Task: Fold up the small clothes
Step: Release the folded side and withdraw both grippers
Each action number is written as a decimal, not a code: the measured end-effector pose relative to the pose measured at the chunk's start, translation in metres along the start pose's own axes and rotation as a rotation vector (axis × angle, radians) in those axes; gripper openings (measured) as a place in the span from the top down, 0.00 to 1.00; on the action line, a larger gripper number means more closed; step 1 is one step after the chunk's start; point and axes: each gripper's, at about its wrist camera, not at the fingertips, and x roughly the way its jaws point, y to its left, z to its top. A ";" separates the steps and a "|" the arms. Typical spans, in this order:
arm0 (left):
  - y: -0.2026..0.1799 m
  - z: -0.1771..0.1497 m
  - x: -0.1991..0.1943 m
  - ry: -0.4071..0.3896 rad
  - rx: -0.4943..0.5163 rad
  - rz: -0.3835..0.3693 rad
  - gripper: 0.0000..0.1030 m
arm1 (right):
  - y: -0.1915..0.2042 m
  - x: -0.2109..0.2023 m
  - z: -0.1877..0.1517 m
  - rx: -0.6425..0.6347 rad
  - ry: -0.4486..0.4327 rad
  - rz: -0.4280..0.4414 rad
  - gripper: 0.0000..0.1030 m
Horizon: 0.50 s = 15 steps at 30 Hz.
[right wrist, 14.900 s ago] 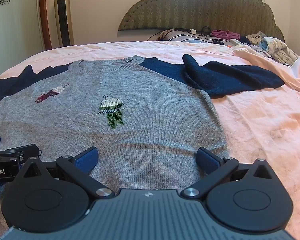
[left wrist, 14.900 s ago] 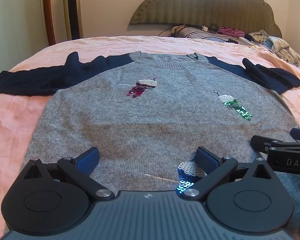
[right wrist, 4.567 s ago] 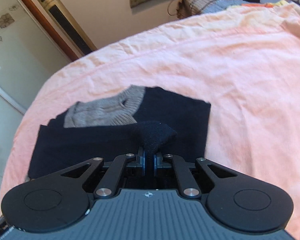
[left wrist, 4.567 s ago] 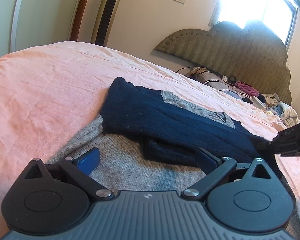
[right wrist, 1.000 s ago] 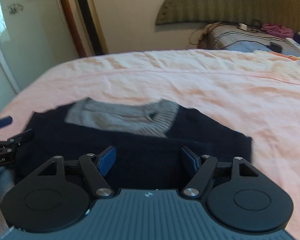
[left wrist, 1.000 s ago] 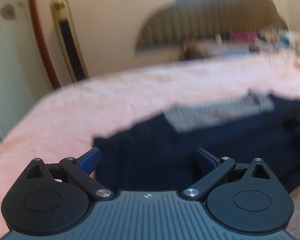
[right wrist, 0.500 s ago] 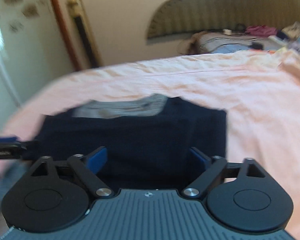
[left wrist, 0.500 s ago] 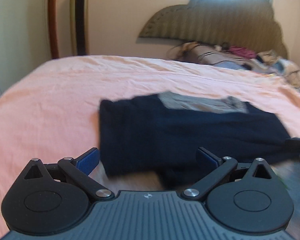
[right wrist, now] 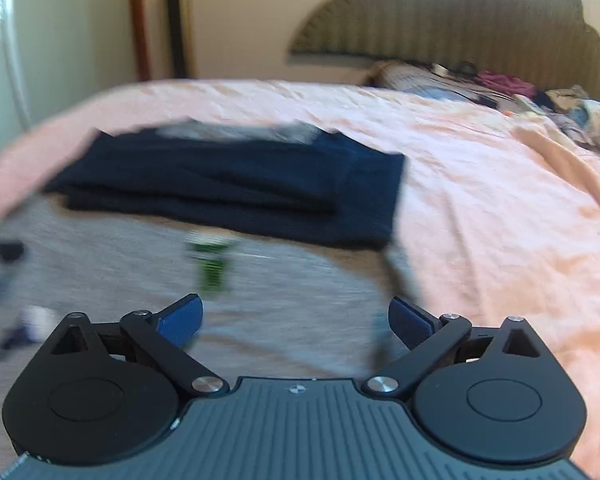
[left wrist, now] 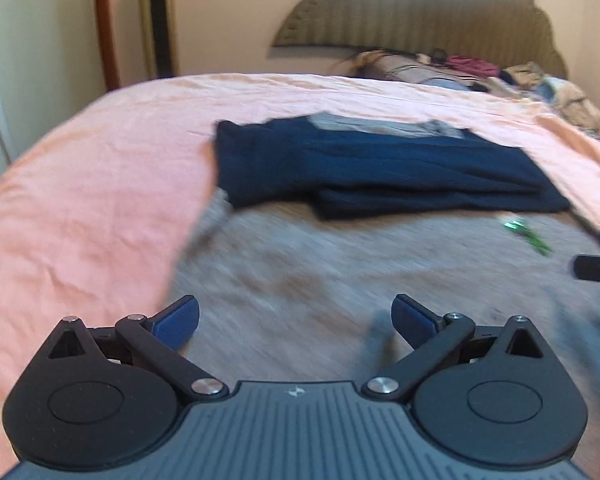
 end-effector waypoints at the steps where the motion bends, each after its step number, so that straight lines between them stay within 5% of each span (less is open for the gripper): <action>1: -0.007 -0.006 0.000 0.019 0.027 -0.017 0.00 | 0.009 -0.001 -0.004 -0.023 0.010 0.025 0.00; 3: -0.017 -0.024 -0.001 -0.035 0.136 -0.001 0.00 | 0.018 0.012 -0.021 -0.085 0.112 0.013 0.00; 4: -0.013 -0.027 -0.003 -0.042 0.148 -0.007 0.00 | 0.016 0.008 -0.031 -0.122 0.047 0.014 0.00; 11: 0.044 -0.032 -0.024 0.014 0.005 0.045 0.00 | -0.025 -0.020 -0.036 -0.007 0.072 -0.100 0.00; 15: 0.040 -0.042 -0.036 0.051 -0.059 0.091 0.00 | -0.018 -0.045 -0.038 0.036 0.040 -0.047 0.00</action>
